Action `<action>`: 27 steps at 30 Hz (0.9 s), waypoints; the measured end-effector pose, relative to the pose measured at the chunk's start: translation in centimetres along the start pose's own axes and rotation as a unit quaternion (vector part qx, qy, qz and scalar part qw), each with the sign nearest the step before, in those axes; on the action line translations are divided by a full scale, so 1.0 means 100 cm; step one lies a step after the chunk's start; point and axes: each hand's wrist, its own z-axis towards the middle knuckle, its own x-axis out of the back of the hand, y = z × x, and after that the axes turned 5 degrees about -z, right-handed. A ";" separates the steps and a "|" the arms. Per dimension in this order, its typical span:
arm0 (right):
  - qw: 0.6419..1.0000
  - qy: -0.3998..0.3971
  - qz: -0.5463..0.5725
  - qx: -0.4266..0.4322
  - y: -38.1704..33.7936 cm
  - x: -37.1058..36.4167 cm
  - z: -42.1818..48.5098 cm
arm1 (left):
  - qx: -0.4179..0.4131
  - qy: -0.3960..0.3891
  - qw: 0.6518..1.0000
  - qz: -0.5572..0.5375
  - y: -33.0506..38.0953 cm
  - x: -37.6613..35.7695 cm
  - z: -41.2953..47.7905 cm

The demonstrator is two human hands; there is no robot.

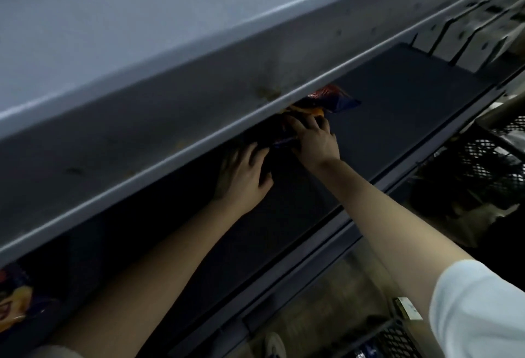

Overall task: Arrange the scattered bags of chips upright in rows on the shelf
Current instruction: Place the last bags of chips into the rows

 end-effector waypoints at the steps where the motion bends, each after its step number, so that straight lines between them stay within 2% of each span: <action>1: 1.000 0.003 -0.002 0.001 0.000 0.001 -0.002 | 0.001 -0.003 1.000 0.001 -0.001 0.000 0.000; 9: 1.000 0.003 -0.010 0.026 -0.010 -0.004 -0.040 | 0.005 0.020 0.999 -0.026 -0.008 0.016 -0.016; 12: 0.999 0.001 -0.015 0.048 -0.026 -0.006 -0.058 | 0.031 0.017 0.998 -0.052 -0.019 0.022 -0.034; 15: 0.996 0.007 -0.008 0.088 -0.053 -0.009 -0.078 | 0.062 0.038 0.992 -0.107 -0.035 0.031 -0.058; 18: 0.990 0.034 0.007 0.137 -0.089 -0.013 -0.101 | 0.114 0.056 0.965 -0.228 -0.058 0.040 -0.088; 20: 0.984 0.054 0.020 0.169 -0.115 -0.014 -0.115 | 0.178 0.054 0.919 -0.347 -0.071 0.051 -0.107; 21: 0.981 0.063 0.028 0.184 -0.129 -0.013 -0.122 | 0.215 0.056 0.881 -0.417 -0.076 0.056 -0.116; 24: 0.968 0.103 0.079 0.215 -0.168 -0.009 -0.145 | 0.300 0.060 0.713 -0.631 -0.087 0.075 -0.143; 25: 0.962 0.122 0.097 0.224 -0.180 -0.009 -0.153 | 0.307 0.050 0.670 -0.674 -0.091 0.083 -0.153; 26: 0.955 0.143 0.112 0.234 -0.192 -0.009 -0.162 | 0.304 0.038 0.649 -0.697 -0.096 0.089 -0.165; 27: 0.948 0.157 0.125 0.246 -0.205 -0.010 -0.172 | 0.294 0.028 0.645 -0.705 -0.100 0.095 -0.177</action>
